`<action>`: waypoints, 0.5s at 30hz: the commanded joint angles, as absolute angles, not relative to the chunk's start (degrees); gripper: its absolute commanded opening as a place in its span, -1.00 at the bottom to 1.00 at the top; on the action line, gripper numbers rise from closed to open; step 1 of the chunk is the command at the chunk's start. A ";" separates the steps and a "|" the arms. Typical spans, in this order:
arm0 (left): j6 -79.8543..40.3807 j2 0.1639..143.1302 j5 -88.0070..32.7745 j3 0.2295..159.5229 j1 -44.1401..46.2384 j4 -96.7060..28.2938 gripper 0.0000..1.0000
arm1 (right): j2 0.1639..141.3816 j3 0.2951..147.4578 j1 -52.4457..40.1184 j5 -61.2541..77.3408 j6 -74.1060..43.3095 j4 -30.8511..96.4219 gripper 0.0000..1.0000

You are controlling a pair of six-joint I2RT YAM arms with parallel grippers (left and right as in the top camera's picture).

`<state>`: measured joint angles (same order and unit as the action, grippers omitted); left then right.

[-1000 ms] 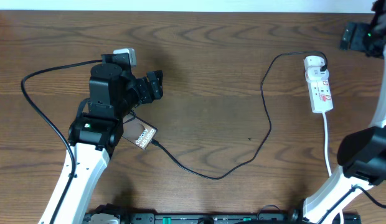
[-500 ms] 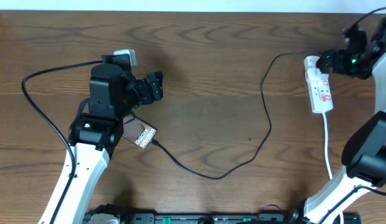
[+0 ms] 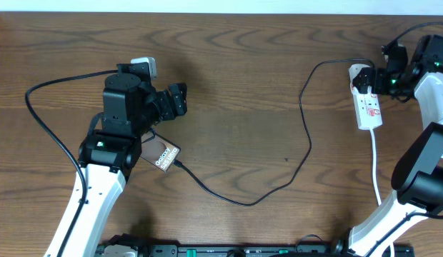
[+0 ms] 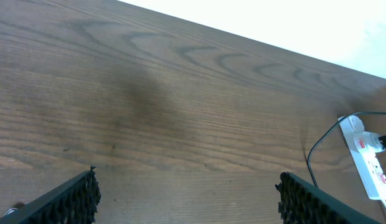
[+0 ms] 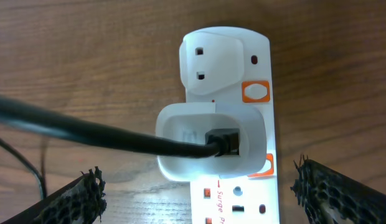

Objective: Plug charger to phone and switch on socket
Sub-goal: 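Move the right gripper over the power strip's orange switch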

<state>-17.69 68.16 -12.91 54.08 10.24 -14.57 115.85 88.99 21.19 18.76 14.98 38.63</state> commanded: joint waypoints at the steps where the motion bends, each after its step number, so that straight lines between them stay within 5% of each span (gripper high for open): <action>1: -16.51 68.12 -11.92 54.76 10.37 -14.55 0.77 | 115.42 85.76 21.28 19.70 12.67 36.42 0.99; 15: -16.53 68.12 -11.92 54.76 10.37 -14.59 0.77 | 115.44 84.31 20.56 22.55 10.28 34.83 0.98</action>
